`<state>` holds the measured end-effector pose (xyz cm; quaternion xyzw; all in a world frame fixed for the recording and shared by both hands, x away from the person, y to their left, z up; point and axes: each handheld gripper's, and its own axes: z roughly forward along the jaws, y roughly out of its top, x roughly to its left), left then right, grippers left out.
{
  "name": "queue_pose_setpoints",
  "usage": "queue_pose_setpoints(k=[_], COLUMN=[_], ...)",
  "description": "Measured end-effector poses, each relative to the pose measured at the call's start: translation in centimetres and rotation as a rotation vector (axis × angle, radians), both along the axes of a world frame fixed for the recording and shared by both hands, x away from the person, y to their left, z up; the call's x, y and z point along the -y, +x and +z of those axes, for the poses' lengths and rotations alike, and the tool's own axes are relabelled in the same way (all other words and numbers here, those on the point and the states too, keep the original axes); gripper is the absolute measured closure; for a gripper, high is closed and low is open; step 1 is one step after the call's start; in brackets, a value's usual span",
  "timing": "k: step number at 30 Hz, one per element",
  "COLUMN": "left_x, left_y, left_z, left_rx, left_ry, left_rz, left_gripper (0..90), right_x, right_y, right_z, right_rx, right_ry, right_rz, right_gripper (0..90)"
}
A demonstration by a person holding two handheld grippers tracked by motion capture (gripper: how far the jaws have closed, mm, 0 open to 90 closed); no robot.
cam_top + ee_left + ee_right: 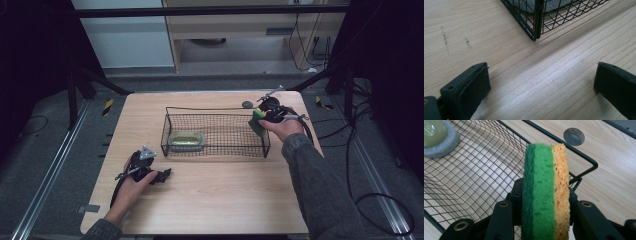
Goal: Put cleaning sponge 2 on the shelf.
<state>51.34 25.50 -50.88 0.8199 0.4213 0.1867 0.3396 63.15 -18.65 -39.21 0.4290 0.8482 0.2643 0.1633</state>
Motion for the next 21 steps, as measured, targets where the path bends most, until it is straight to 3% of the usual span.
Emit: queue_pose_setpoints(k=[10,21], left_x=[0.0,0.0], left_y=[0.0,0.0], left_z=[0.0,0.0], left_rx=[0.000,0.000], left_ry=[0.000,0.000], left_rz=[0.000,0.000], left_gripper=[0.0,0.0], right_x=[-0.4,-1.2], right_y=[0.3,0.4], right_z=[-0.9,-2.1], right_rx=[-0.007,-0.014], right_ry=[-0.020,-0.075], right_rz=[0.002,0.020], right_gripper=[64.3,64.2])
